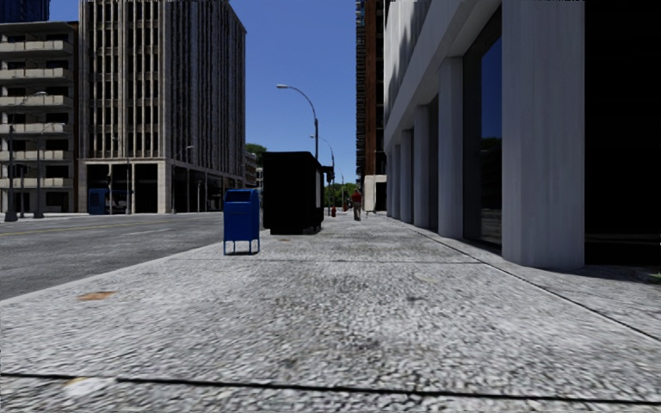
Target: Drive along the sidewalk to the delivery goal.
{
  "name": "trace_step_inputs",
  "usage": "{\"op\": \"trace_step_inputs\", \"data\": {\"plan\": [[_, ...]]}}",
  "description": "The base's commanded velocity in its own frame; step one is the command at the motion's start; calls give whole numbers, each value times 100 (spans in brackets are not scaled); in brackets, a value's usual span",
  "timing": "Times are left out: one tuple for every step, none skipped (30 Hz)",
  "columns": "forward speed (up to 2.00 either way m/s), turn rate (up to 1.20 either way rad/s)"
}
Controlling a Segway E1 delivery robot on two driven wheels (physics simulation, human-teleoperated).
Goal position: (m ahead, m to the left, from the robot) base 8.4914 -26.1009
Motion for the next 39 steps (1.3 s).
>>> {"op": "trace_step_inputs", "data": {"plan": [[189, -54], [185, -59], [181, -61], [181, -61], [180, -61], [172, -61], [165, -61], [158, -61], [158, -61], [156, -61], [156, -61], [156, -59], [156, -59], [156, -59], [156, -59], [156, -59], [157, -59], [161, -58], [161, -58], [163, -55], [164, -55], [165, -55], [165, -55], [165, -55], [165, -55], [166, -54], [166, -54], [166, -54], [166, -54], [166, -54], [166, -54], [166, -54], [166, -59], [166, -59], [166, -61], [166, -62], [166, -62], [166, -62], [166, -62]]}}
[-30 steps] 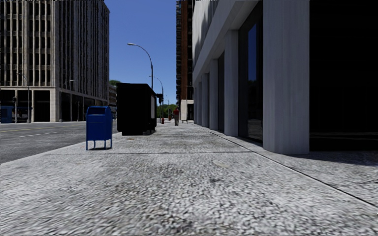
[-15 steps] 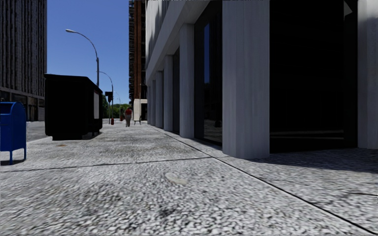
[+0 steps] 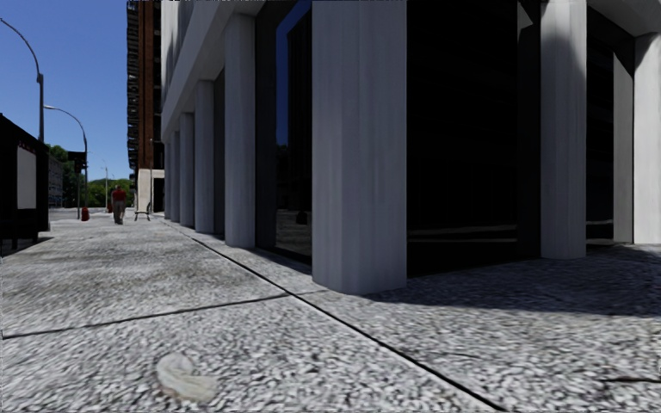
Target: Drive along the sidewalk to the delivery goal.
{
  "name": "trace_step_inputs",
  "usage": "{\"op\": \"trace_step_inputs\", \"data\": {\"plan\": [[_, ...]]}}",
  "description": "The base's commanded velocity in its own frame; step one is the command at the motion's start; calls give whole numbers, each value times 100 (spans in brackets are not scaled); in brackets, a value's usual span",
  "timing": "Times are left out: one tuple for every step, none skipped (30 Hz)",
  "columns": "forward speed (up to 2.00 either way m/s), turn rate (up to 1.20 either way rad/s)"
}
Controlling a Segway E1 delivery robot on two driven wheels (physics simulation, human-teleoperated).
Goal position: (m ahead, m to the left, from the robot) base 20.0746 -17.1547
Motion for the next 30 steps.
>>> {"op": "trace_step_inputs", "data": {"plan": [[166, -62], [166, -62], [166, -62], [166, -62], [166, -64], [166, -66], [166, -70], [166, -72], [166, -72], [166, -73], [166, -74], [166, -74], [166, -74], [166, -74], [166, -74], [166, -77], [166, -78], [166, -78], [166, -79], [166, -79], [166, -79], [166, -79], [166, -79], [166, -79], [166, -79], [166, -79], [166, -79], [166, -79], [166, -79], [166, -79]]}}
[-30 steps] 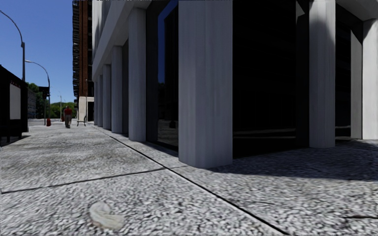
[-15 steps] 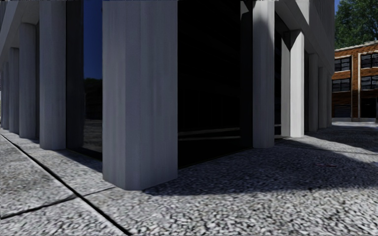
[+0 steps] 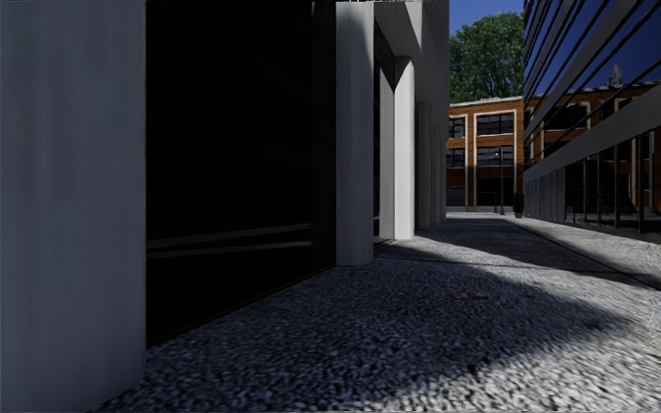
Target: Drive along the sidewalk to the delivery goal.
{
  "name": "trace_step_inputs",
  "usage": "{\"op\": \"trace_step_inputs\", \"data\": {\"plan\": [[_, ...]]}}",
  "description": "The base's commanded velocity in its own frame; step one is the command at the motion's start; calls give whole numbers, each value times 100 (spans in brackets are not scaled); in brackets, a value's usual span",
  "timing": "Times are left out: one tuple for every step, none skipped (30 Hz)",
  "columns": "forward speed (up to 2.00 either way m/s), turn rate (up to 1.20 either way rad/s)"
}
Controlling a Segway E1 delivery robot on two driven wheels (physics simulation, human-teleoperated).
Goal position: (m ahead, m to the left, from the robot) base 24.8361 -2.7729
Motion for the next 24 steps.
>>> {"op": "trace_step_inputs", "data": {"plan": [[166, -79], [166, -79], [166, -79], [166, -79], [166, -79], [166, -79], [166, -79], [166, -79], [166, -79], [167, -79], [169, -78], [172, -78], [176, -78], [180, -71], [200, -50], [200, -50], [200, -4], [200, 0], [200, 0], [200, 0], [200, 0], [200, 0], [200, 0], [200, 0]]}}
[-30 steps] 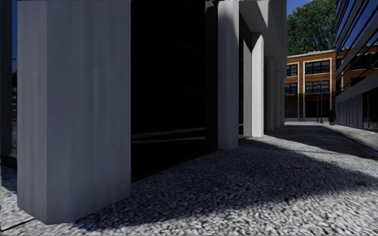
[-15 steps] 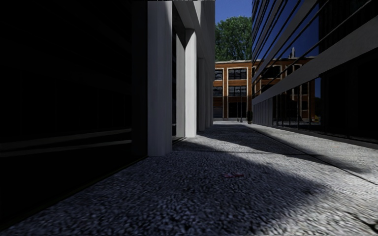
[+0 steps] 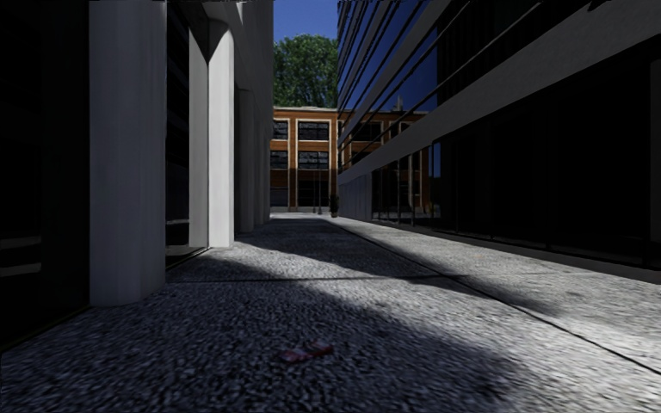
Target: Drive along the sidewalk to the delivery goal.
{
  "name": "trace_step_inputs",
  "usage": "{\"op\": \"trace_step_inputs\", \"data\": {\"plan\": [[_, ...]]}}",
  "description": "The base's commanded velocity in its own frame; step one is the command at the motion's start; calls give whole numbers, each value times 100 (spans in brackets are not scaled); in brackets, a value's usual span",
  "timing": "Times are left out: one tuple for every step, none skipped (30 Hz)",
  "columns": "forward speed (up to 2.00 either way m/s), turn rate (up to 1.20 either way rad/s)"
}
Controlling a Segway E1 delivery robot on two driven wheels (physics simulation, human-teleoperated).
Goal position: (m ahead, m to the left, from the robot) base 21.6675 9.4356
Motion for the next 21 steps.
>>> {"op": "trace_step_inputs", "data": {"plan": [[200, 0], [200, 0], [200, 0], [200, 0], [200, 0], [200, 0], [200, 0], [200, 0], [200, 0], [200, 0], [200, 0], [200, 2], [200, 16], [200, 22], [200, 24], [200, 24], [200, 25], [200, 25], [200, 27], [200, 27], [200, 27]]}}
